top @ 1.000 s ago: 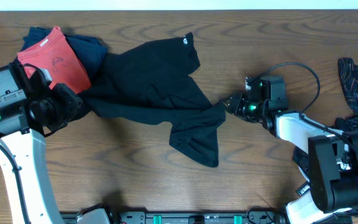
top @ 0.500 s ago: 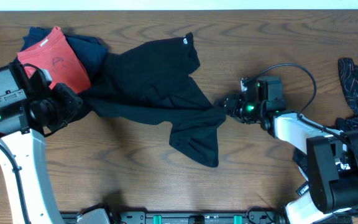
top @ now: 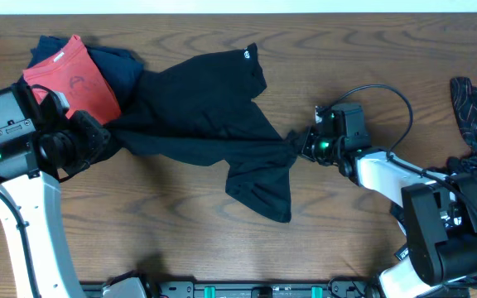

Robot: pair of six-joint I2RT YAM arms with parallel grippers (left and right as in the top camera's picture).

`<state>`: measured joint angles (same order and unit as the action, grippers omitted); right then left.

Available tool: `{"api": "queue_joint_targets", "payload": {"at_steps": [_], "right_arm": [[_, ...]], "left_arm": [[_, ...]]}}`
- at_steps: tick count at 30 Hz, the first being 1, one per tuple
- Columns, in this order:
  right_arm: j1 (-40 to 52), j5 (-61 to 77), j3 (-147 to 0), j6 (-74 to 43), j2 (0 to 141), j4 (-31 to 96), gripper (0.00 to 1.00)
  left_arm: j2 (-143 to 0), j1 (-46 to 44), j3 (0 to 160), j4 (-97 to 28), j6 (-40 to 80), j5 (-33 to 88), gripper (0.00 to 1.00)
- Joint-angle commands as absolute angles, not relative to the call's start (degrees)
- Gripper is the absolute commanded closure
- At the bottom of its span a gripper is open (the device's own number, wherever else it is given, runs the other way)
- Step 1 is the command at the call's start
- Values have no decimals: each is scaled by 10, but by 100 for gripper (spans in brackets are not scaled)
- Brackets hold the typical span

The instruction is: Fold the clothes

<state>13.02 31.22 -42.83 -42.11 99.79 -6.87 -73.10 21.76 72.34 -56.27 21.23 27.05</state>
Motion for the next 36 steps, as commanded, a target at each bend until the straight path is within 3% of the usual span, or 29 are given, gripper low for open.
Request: {"api": "queue_joint_targets", "payload": {"at_steps": [1, 7, 14, 19, 24, 30, 36], "right_arm": [[80, 290, -458, -400, 960, -73, 99], [1, 319, -610, -313, 873, -1, 99], [9, 274, -687, -230, 838, 344, 99], [16, 106, -649, -224, 841, 583, 99], [15, 47, -592, -222, 841, 635, 98], [15, 47, -568, -222, 841, 647, 85], [15, 48, -568, -223, 841, 656, 81]], "left_arm": [[-727, 222, 728, -551, 218, 275, 94], [-727, 209, 728, -456, 234, 333, 94], [-727, 180, 728, -490, 241, 342, 94], [-727, 179, 726, -590, 204, 316, 94], [-727, 179, 725, -656, 185, 246, 94], [-727, 179, 723, -668, 185, 243, 94], [-727, 179, 723, -668, 184, 243, 94]]}}
